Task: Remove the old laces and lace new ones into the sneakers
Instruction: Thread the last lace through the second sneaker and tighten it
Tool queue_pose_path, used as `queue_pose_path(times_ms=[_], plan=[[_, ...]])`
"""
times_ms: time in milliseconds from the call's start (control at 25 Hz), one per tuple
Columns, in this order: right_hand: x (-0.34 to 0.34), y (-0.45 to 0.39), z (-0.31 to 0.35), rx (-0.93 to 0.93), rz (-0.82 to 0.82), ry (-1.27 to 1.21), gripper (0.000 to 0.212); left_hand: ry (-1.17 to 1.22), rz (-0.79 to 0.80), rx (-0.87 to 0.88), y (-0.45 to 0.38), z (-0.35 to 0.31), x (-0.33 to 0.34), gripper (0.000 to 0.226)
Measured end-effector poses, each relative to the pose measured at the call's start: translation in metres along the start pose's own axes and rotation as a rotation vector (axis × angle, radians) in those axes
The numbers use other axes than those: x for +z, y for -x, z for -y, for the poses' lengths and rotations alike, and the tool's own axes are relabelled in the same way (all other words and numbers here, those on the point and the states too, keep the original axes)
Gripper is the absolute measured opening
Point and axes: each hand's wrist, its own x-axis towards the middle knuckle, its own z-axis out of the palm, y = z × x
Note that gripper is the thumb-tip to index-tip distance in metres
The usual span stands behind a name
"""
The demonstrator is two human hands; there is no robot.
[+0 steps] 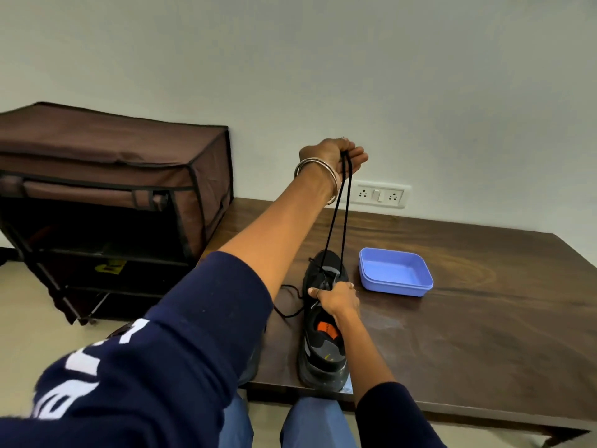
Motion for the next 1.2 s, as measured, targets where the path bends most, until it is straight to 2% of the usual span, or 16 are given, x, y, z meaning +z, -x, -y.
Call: queue_pose_path(times_ms=[80, 240, 400, 560, 640, 720, 800, 840, 880, 960, 1040, 1080, 1160, 1200], plan=[[-0.003, 0.006, 0.003, 0.006, -0.019, 0.031, 0.116, 0.037, -0.011, 0.024, 0.002, -0.011, 0.003, 0.007], [-0.007, 0.017, 0.009, 0.037, -0.010, 0.103, 0.134, 0.175, 0.058, 0.149, 0.010, -0.052, 0.032, 0.017], [-0.006, 0.017, 0.008, 0.053, 0.007, 0.132, 0.142, 0.163, 0.144, 0.239, 0.027, -0.087, 0.064, 0.019], [-0.012, 0.021, 0.010, -0.073, 0.033, 0.058, 0.142, 0.229, 0.194, 0.175, 0.030, -0.081, 0.062, 0.022], [-0.016, 0.019, 0.015, -0.232, -0.119, -0.031, 0.129, 0.319, 0.200, 0.146, 0.027, -0.079, 0.058, 0.021], [-0.024, 0.016, 0.025, -0.381, -0.241, -0.334, 0.096, 0.384, 0.169, 0.147, 0.024, -0.076, 0.054, 0.019], [-0.034, 0.013, 0.032, -0.526, -0.147, -0.633, 0.051, 0.418, 0.142, 0.165, 0.020, -0.074, 0.048, 0.019], [-0.040, 0.012, 0.032, -0.574, -0.046, -0.680, 0.029, 0.445, 0.129, 0.171, 0.015, -0.075, 0.043, 0.021], [-0.047, 0.011, 0.030, -0.602, 0.062, -0.693, 0.016, 0.480, 0.113, 0.176, 0.008, -0.077, 0.036, 0.024], [-0.058, 0.006, 0.014, -0.591, 0.215, -0.760, 0.018, 0.486, 0.004, 0.215, -0.014, -0.083, 0.012, 0.022], [-0.063, -0.001, -0.006, -0.518, 0.270, -0.925, 0.022, 0.308, -0.231, 0.263, -0.040, -0.079, -0.022, 0.012], [-0.065, -0.005, -0.013, -0.485, 0.263, -0.981, 0.022, 0.137, -0.357, 0.265, -0.052, -0.070, -0.042, 0.010], [-0.061, -0.015, -0.017, -0.407, 0.212, -0.987, 0.022, -0.379, -0.452, 0.158, -0.067, -0.041, -0.082, 0.009], [-0.059, -0.018, -0.016, -0.373, 0.181, -0.983, 0.022, -0.692, -0.416, 0.058, -0.070, -0.022, -0.098, 0.022]])
